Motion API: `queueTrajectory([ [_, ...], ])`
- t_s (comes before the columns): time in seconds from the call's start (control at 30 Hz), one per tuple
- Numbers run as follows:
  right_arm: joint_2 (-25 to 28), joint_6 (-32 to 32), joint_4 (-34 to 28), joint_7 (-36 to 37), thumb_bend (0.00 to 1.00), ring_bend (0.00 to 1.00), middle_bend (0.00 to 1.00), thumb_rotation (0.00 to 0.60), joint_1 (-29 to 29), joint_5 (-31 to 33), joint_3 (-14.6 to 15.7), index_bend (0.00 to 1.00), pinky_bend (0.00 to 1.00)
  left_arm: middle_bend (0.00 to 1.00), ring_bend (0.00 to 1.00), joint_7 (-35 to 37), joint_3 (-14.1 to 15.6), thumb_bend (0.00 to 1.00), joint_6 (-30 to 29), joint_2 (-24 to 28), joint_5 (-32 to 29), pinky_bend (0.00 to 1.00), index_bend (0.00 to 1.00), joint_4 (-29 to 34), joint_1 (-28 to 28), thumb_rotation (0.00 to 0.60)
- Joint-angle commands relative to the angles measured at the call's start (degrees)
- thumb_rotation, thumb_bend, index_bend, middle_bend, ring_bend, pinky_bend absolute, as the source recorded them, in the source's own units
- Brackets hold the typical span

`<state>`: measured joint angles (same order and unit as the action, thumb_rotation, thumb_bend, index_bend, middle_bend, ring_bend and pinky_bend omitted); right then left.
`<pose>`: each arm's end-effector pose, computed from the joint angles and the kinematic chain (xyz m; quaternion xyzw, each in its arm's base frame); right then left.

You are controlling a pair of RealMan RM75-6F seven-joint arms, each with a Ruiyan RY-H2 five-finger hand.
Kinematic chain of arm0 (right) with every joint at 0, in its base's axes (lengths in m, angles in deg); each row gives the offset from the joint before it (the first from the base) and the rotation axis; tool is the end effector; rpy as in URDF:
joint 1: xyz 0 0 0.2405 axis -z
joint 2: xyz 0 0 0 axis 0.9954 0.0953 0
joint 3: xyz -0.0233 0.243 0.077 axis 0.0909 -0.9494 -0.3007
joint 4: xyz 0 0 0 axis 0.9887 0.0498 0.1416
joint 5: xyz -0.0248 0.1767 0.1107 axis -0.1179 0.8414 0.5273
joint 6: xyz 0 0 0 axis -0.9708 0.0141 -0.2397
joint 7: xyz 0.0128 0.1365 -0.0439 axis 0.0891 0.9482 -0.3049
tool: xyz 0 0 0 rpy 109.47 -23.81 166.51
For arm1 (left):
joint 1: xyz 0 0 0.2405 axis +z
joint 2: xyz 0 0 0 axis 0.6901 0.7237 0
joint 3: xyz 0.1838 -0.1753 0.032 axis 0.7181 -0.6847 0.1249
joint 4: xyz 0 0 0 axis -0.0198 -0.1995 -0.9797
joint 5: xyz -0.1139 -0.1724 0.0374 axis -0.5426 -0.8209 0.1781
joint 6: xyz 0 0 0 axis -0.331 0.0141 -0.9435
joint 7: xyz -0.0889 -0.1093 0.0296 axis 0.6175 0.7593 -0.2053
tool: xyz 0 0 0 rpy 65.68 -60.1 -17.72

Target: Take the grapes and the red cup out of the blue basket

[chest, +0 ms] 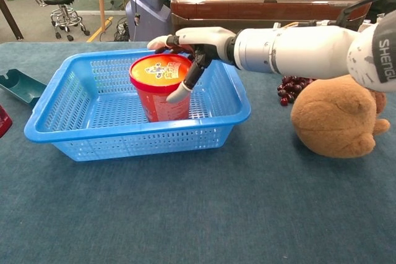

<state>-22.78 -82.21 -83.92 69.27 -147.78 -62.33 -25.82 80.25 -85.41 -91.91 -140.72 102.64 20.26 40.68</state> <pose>-0.0277 -0.4020 -0.0635 0.7409 -0.5024 0.4061 0.1836 -0.3092 0.1748 0.1934 -0.5421 -0.4158 -0.3959 0.6136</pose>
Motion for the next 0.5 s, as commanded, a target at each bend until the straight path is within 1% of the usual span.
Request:
queueTrajectory([
  [0.03,-1.21,-0.33,1.2,1.01,0.0,0.04,0.09,0.6,-0.16,-0.57,-0.17,0.0,0.21,0.0,0.0,0.07,0.03,0.28,0.02,0.01,-0.05,0.2,0.0,-0.05,0.05,0.6],
  [0.1,-2.04,-0.86,1.98,1.8,0.02,0.07,0.12,0.6,-0.09,-0.69,-0.4,0.01,0.24,0.0,0.0,0.15,0.03,0.28,-0.04,0.03,-0.05,0.2,0.0,-0.04,0.12,0.6],
  [0.13,-2.8,-1.67,2.72,2.24,0.04,0.1,0.15,0.6,0.02,-0.89,-0.59,0.05,0.27,0.0,0.0,0.2,0.05,0.28,-0.09,0.06,-0.03,0.2,0.0,-0.03,0.17,0.6],
  [0.23,-4.81,-3.46,4.76,3.22,0.14,0.19,0.24,0.6,0.19,-1.35,-0.94,0.21,0.36,0.0,0.0,0.16,0.12,0.28,-0.13,0.2,-0.01,0.2,0.0,0.09,0.28,0.6],
  [0.27,-5.29,-3.77,5.28,3.5,0.2,0.22,0.27,0.6,0.19,-1.45,-1.02,0.28,0.39,0.0,0.0,0.17,0.11,0.28,-0.15,0.23,-0.03,0.2,0.0,0.13,0.31,0.6],
  [0.3,-5.76,-4.19,5.83,3.65,0.25,0.24,0.29,0.6,0.19,-1.6,-1.07,0.33,0.42,0.0,0.0,0.2,0.1,0.28,-0.19,0.27,-0.07,0.2,0.0,0.16,0.35,0.6],
  [0.37,-6.61,-5.02,6.76,4.12,0.3,0.27,0.32,0.6,0.24,-1.96,-1.19,0.39,0.45,0.0,0.0,0.23,0.07,0.28,-0.28,0.33,-0.18,0.2,0.0,0.19,0.45,0.6],
  [0.43,-6.99,-5.52,6.91,5.26,0.33,0.29,0.34,0.6,0.39,-2.16,-1.49,0.44,0.48,0.0,0.0,0.23,0.06,0.28,-0.27,0.35,-0.27,0.2,0.0,0.16,0.5,0.6],
  [0.5,-6.79,-5.77,6.56,6.43,0.34,0.3,0.35,0.6,0.51,-2.65,-1.7,0.45,0.49,0.0,0.0,0.21,0.06,0.28,-0.15,0.31,-0.33,0.2,0.0,0.12,0.47,0.6],
])
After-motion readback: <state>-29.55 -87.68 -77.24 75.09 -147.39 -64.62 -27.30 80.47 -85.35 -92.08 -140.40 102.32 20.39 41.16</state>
